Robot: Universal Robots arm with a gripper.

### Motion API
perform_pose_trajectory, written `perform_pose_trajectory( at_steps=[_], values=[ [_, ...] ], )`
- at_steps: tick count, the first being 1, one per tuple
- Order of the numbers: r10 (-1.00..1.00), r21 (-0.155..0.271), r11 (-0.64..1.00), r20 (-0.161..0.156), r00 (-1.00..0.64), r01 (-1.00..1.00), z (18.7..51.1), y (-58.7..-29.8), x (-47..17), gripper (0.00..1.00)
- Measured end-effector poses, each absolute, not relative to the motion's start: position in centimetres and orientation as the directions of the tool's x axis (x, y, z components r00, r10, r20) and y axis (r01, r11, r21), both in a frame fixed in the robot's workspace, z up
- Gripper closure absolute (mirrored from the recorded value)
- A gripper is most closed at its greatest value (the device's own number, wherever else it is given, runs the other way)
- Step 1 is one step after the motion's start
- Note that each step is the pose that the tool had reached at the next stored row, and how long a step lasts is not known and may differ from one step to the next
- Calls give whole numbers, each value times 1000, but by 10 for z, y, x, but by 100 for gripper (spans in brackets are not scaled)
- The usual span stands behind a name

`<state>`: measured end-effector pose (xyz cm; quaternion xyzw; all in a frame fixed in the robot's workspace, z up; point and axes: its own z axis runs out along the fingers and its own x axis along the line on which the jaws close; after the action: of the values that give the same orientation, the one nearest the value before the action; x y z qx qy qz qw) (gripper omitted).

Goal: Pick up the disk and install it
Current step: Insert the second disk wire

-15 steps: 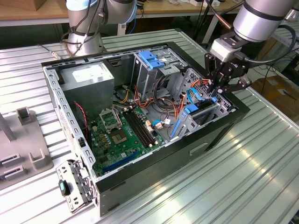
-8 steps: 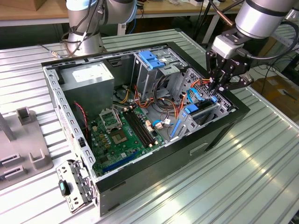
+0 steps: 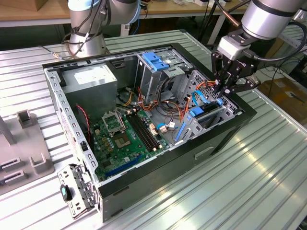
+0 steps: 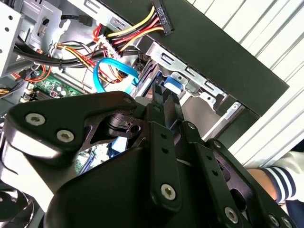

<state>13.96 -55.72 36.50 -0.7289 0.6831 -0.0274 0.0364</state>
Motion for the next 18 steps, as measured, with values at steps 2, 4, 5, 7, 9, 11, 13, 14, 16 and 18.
perform_pose_trajectory(
  at_steps=[2, 4, 5, 7, 9, 11, 13, 14, 16, 18],
  values=[
    [-998, -90, -68, -10, 70, -994, 365, -557, 141, 76],
    [-997, -90, -80, -10, 81, -993, 365, -557, 145, 76],
    [-996, -90, -85, -10, 87, -992, 365, -557, 146, 76],
    [-994, -90, -107, -10, 108, -990, 365, -557, 149, 76],
    [-987, -90, -161, -10, 163, -983, 365, -557, 150, 76],
    [-980, -90, -198, -10, 200, -976, 365, -557, 151, 76],
    [-968, -90, -249, -10, 251, -964, 365, -557, 151, 76],
    [-964, -90, -265, -10, 267, -960, 365, -557, 151, 76],
    [-960, -90, -278, -10, 280, -956, 365, -557, 151, 76],
    [-960, -90, -278, -10, 280, -956, 365, -557, 151, 76]
  ],
)
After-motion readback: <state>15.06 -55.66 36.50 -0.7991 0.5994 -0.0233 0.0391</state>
